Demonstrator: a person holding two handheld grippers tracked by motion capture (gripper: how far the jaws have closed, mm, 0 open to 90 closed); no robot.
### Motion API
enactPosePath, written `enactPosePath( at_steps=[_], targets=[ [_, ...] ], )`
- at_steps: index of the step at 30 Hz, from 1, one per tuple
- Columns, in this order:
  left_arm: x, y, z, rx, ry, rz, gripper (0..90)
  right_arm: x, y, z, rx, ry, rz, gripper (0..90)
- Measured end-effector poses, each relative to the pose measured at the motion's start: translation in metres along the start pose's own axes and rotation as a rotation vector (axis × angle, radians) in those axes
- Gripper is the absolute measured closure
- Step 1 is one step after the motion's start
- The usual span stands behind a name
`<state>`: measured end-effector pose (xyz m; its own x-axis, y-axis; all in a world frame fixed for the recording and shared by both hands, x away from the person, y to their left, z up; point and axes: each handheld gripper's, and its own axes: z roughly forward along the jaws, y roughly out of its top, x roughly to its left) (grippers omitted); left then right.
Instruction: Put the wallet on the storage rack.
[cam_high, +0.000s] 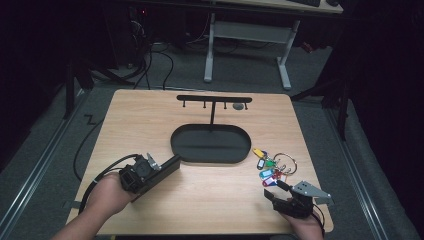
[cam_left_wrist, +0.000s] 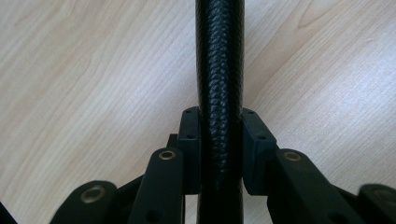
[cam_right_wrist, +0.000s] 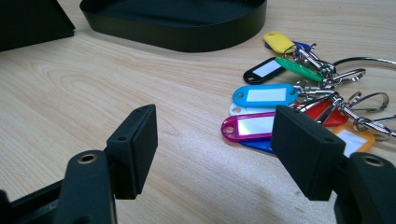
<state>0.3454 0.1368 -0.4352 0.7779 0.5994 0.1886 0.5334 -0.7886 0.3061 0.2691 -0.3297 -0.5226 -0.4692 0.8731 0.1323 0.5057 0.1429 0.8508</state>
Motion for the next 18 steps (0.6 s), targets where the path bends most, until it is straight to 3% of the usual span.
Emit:
enactPosePath(
  at_steps=[7,10,18],
  targets=[
    [-0.002,0.006,-0.014,-0.022,0.017,0.065,73.4,-0.001,-0.001,0.002,0.007,-0.005,0.014,32.5],
    [-0.009,0.013,-0.025,-0.04,0.076,0.151,73.4,-0.002,-0.002,0.001,0.013,-0.009,0.019,32.8],
    [-0.024,0.028,-0.029,-0.091,0.095,0.224,73.2,-0.001,-0.003,-0.001,0.005,-0.014,0.014,33.1]
  ],
)
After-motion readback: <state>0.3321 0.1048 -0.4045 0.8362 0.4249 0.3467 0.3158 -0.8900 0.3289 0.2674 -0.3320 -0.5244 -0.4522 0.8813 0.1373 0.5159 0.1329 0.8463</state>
